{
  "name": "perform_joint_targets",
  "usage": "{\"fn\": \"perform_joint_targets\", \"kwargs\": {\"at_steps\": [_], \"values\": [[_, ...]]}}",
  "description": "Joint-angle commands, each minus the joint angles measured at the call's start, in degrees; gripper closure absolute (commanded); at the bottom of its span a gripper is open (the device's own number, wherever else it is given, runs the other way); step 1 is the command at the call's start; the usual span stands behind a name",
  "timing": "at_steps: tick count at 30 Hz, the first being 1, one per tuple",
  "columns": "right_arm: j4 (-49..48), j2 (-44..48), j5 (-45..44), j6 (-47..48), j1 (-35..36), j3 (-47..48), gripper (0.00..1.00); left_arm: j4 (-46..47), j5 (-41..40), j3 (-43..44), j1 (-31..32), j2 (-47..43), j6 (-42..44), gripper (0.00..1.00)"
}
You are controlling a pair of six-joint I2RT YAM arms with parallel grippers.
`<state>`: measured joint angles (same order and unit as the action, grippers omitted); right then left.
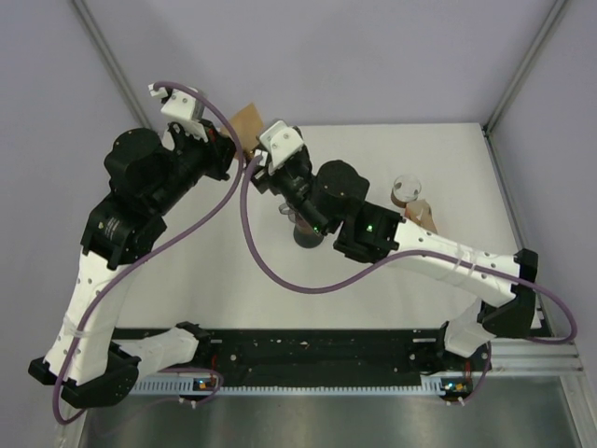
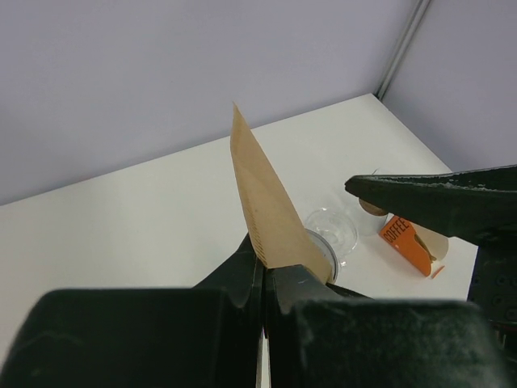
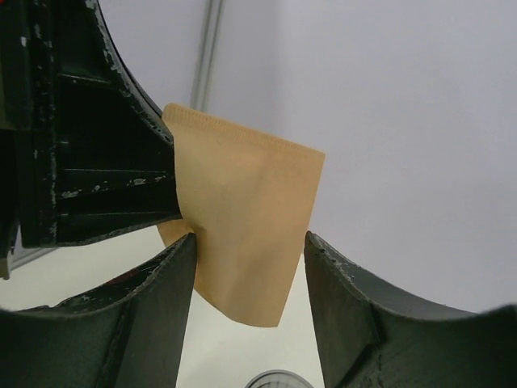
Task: Place the coffee filter in the dripper
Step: Place the coffee filter in the coffee dripper.
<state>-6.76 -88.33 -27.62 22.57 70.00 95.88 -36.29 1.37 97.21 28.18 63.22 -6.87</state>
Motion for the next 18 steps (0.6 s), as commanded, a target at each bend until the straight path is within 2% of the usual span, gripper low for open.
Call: {"fn": "perform_joint_targets", "kwargs": {"at_steps": [1,11,18], "values": [[-2.6,-1.9,-4.4,2.3,0.3,3.5,0.45,1.2,1.3,2.0,0.1,-0.9,0.2,1.0],[-7.1,-4.2,-10.8,7.4,0.3,3.0,0.5,1.4,1.0,2.0,0.0,-0.6,-0.2,1.0],[-11.4,-7.4,-14.5,12.2,0.8,4.0,0.51,1.4,0.9,2.0,0.0,0.1,-0.6,1.0]]}}
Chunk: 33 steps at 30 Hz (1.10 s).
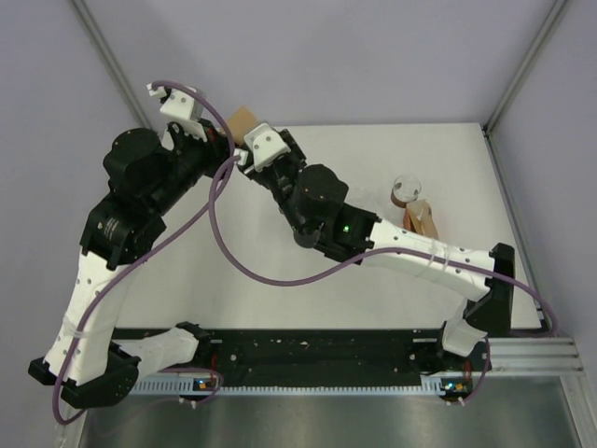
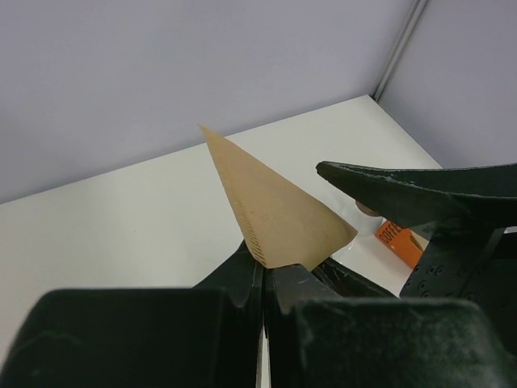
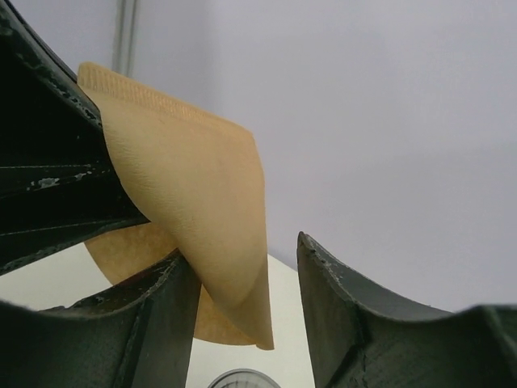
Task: Place the coffee filter in the dripper
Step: Place the coffee filter in the coffee dripper.
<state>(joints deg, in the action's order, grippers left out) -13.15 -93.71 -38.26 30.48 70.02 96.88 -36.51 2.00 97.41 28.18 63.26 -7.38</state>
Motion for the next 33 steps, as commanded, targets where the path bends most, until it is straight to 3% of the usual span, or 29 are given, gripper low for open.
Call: {"fn": "perform_joint_targets", "kwargs": {"at_steps": [1,4,8,11,18,26,33], "values": [[-5.3,-2.4,-4.1,5.1,0.7,3.1,0.51,1.5,0.4,1.8,0.1,0.2,-0.2,1.0],[-5.1,-3.8,-4.5,7.5,0.7,4.7,0.63,1.0,0.5,1.8,0.1,0.5,0.0,1.0],[-3.8,-5.2,-5.7,10.0,0.6,6.7,0.9,-0.1,-1.5,2.2,0.1,1.3,2.7,1.0],[-3.6,-4.8,-7.7,9.8,-0.5,6.7,1.0,-2.2,-6.4,3.5,0.1,2.6,6.6,1.0],[4.9,-0.9,1.8,1.3,-4.2,5.4,0.99,-4.4,-6.7,4.1,0.1,3.5,12.2,1.0],[6.8,-1.1,10.6,-3.1,-6.5,5.2,0.76,-5.8,2.4,5.6,0.7,4.1,10.5,1.0],[6.0,-3.4,10.9,-2.6,-6.6,7.9,0.76,-7.3,4.6,6.3,1.0,4.7,10.3,1.0]]}}
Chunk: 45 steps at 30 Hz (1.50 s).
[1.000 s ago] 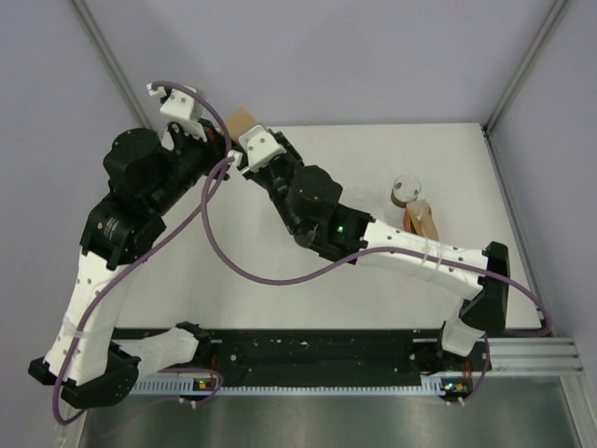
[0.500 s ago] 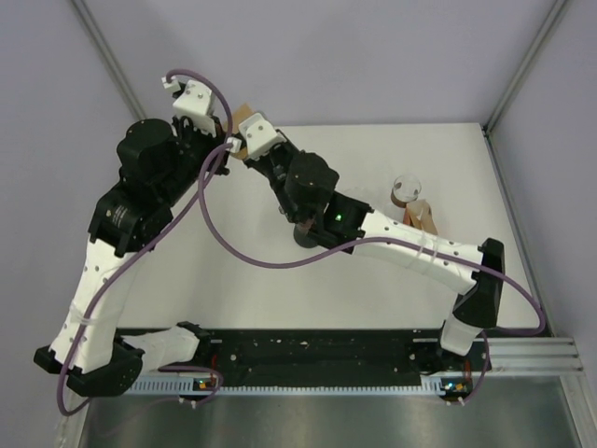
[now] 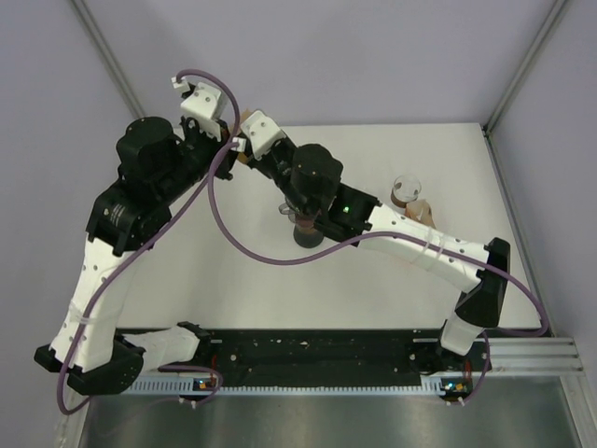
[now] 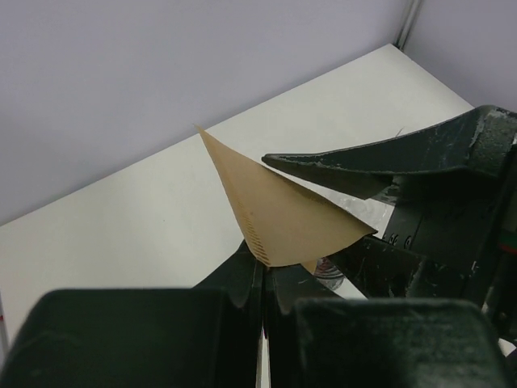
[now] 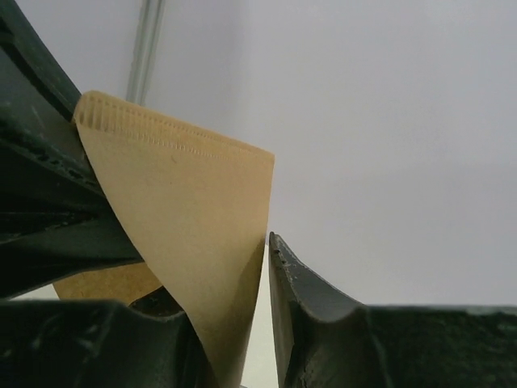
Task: Place the coffee filter in the dripper
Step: Place the coffee filter in the coffee dripper.
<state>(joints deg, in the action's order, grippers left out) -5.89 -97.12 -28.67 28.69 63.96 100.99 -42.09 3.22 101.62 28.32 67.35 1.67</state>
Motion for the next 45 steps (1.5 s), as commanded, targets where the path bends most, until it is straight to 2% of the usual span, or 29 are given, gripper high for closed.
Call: {"fn": "perform_joint_targets", "kwargs": {"at_steps": [1,4,8,9,11,13,15,21,30,33,34,35,39,45], "values": [[-1.3,-0.1,0.9,-0.8,-0.7,3.8,0.8,-1.9,3.0,2.3,0.9,0.8,1.5,1.0],[-1.2,0.3,-0.9,-1.9,-1.4,3.2,1.0,-2.1,1.6,2.3,1.0,0.8,3.2,1.0],[-0.9,1.0,-3.0,-6.0,-2.8,2.3,1.0,-1.9,-2.7,2.6,0.8,1.5,6.0,1.0],[-0.6,1.1,-3.3,-7.4,-3.2,2.3,1.0,-1.6,-5.0,3.0,1.0,1.6,6.3,0.96],[-0.1,1.6,-3.2,-11.8,-3.8,2.0,1.0,-0.1,-6.7,3.1,0.8,1.6,6.9,0.75],[0.1,1.9,-2.4,-16.4,-3.8,1.9,1.0,1.0,-6.3,3.4,0.9,1.9,6.9,0.6],[0.3,2.3,-1.3,-20.8,-3.8,1.9,1.0,1.5,-5.2,4.1,0.9,2.3,5.9,0.53],[-1.7,3.2,1.9,-32.3,-3.8,1.3,1.0,4.1,-4.4,4.5,0.8,1.7,3.0,0.49],[-5.4,2.9,3.4,-40.7,-3.9,2.2,1.0,4.3,-4.7,3.9,1.0,1.6,4.4,0.44],[-5.7,2.8,4.3,-42.4,-3.9,2.3,1.0,4.7,-7.7,3.8,1.0,1.4,7.6,0.49],[-5.5,2.8,4.6,-42.6,-3.8,2.3,1.0,5.1,-8.8,3.4,1.0,1.2,9.3,0.56],[-5.3,2.8,4.5,-42.5,-3.8,2.2,1.0,5.5,-9.7,3.0,1.2,1.0,10.8,0.7],[-4.8,3.9,3.6,-41.6,-4.5,0.8,1.0,6.7,-12.0,0.3,1.3,-0.1,15.4,1.0],[-5.1,6.2,1.2,-35.6,-6.2,-1.3,1.0,7.0,-14.8,-0.2,1.3,-0.7,18.5,1.0]]}}
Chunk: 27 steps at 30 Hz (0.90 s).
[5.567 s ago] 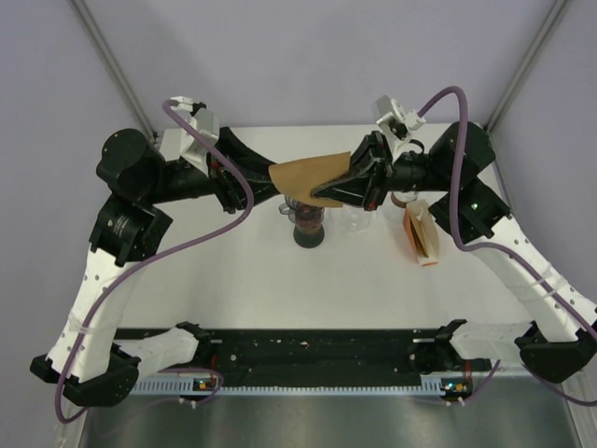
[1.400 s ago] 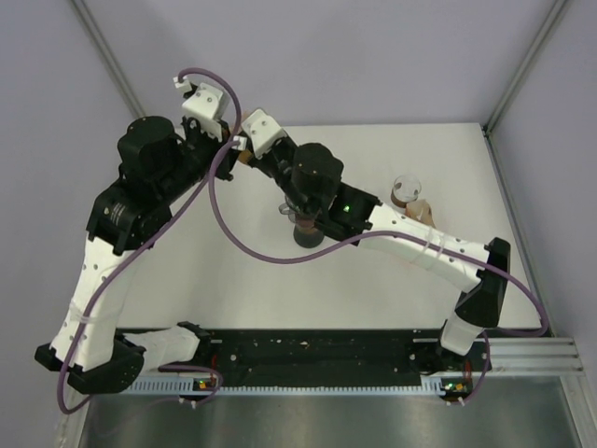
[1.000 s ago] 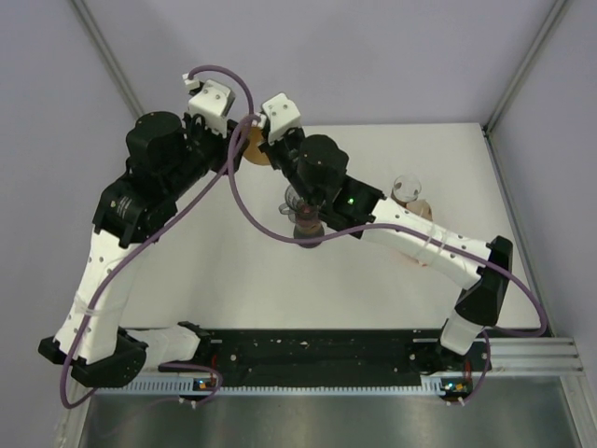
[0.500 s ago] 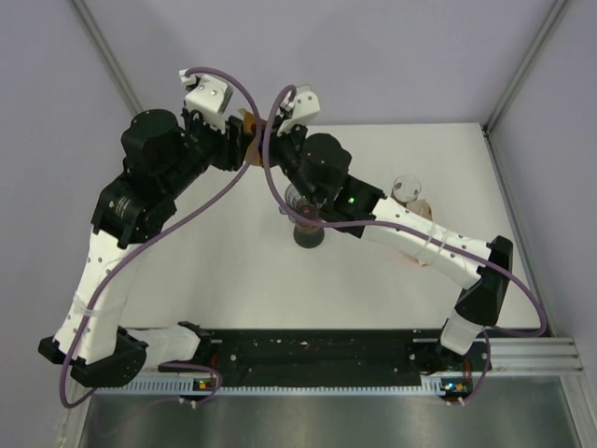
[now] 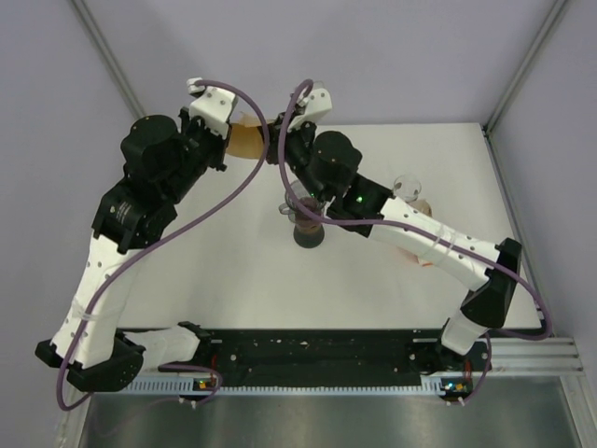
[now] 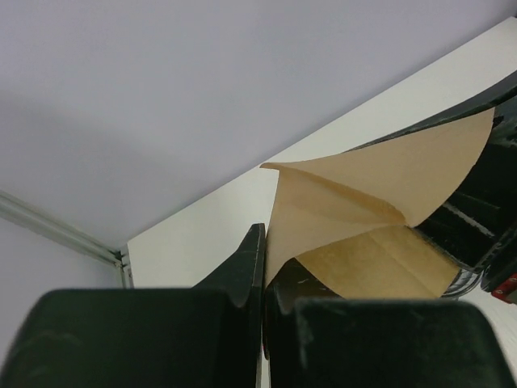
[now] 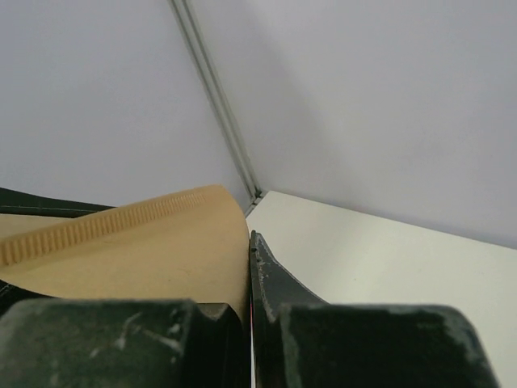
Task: Place the coffee filter in the dripper
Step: Place the coffee filter in the coffee dripper.
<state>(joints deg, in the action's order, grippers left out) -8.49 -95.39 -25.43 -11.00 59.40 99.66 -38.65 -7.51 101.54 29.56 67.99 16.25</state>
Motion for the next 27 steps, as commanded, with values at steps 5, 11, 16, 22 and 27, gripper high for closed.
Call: {"fn": "perform_joint_targets", "kwargs": {"at_steps": [5,11,16,22,27], "values": [[-1.4,3.1,7.2,8.9,-1.7,1.9,1.0,2.7,0.4,0.8,0.1,-1.1,3.0,1.0],[1.5,0.7,11.2,10.7,-1.7,5.4,0.73,0.8,4.0,1.5,0.3,-0.7,0.3,1.0],[1.3,-0.1,10.0,13.6,-1.7,6.3,0.76,-0.2,6.3,2.3,0.4,-0.3,-0.5,1.0],[4.9,-1.3,4.3,15.8,-1.7,8.0,1.0,-0.1,4.4,3.2,0.5,0.0,-1.2,1.0],[5.0,1.8,-0.7,17.1,-2.7,5.5,1.0,1.6,-2.6,2.0,0.2,-0.2,-0.1,1.0]]}}
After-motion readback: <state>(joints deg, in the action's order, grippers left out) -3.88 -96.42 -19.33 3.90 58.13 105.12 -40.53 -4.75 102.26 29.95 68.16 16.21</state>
